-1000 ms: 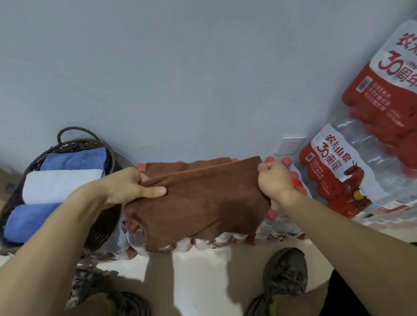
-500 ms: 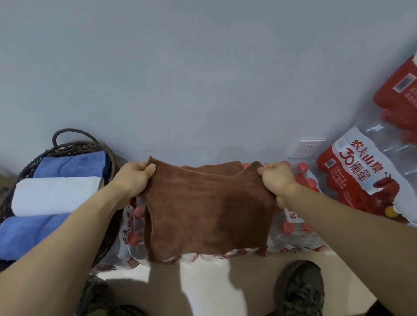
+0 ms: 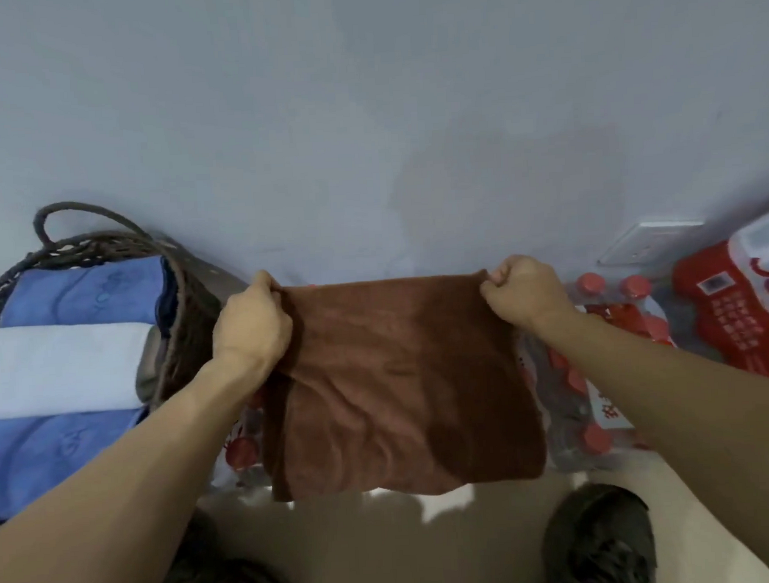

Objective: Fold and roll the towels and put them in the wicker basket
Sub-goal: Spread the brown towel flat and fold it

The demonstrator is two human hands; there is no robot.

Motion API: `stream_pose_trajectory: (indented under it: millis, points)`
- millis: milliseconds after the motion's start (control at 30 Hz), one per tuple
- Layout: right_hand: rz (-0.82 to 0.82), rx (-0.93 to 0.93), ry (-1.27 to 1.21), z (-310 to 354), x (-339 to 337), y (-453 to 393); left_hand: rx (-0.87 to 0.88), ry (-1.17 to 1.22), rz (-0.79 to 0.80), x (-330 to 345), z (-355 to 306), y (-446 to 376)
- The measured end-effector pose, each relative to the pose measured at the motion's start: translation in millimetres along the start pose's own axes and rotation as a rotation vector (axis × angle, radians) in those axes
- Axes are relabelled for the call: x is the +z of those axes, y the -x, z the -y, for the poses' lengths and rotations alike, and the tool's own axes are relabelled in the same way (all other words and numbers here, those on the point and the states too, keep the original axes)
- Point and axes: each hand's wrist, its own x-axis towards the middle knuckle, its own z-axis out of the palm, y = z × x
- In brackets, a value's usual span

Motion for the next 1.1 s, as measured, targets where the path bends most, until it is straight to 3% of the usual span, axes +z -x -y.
stream_pose_trajectory:
  millis: [100,267,433,567,667,767,900,1100]
  points:
    - [0.044,-0.017,0.078,10,-8,-11,0.037,-0.102,-0.028,2,2,0]
    - [0.194,-0.248,0.225,18,-12,-18,0.165,-0.094,0.036,-1,8,-2]
    - [0.143,-0.4,0.251,17,-17,-2,0.239,-0.123,-0.037,-8,7,4]
    - [0.111,-0.331,0.179,12,-25,10,0.271,0.043,-0.004,-22,-7,5]
    - [0.133,-0.291,0.178,14,-42,15,0.326,0.186,0.163,-40,-16,5]
    - [0.199,-0.251,0.187,24,-71,25,0.516,-0.008,0.321,-67,-26,9]
    - [0.269,-0.289,0.276,36,-112,50,0.684,-0.255,0.374,-111,-37,22]
    - [0.366,-0.385,0.254,34,-156,92,0.732,-0.224,0.384,-163,-31,50]
